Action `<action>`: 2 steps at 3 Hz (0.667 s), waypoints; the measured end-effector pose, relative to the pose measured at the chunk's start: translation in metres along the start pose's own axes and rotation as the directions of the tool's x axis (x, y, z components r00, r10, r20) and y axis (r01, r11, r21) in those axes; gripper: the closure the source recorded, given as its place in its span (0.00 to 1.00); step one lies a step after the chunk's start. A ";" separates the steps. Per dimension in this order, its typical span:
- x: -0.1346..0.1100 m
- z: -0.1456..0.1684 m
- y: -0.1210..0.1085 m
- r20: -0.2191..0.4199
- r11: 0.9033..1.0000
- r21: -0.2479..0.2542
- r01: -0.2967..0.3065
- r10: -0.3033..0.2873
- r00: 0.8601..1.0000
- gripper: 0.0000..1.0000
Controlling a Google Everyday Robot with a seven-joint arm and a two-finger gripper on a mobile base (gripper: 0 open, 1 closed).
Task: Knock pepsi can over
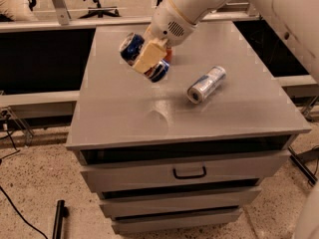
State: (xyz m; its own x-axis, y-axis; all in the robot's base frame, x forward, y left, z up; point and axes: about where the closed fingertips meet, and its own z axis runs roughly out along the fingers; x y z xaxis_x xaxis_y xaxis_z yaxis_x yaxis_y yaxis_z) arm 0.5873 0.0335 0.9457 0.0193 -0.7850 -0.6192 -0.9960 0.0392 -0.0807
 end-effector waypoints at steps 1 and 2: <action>0.018 0.007 -0.002 -0.122 0.999 0.023 0.039 -0.036 0.992 0.74; 0.034 0.030 -0.003 -0.154 0.999 -0.007 0.042 -0.043 0.987 0.50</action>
Offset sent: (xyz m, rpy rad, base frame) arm 0.0095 -0.0111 -0.0739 -0.1977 0.0047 0.0402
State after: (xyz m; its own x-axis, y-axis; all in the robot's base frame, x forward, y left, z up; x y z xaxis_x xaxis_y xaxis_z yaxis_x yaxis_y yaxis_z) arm 0.5931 0.0247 0.9014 0.0484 -0.8718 -0.4874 -0.9948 0.0015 -0.1015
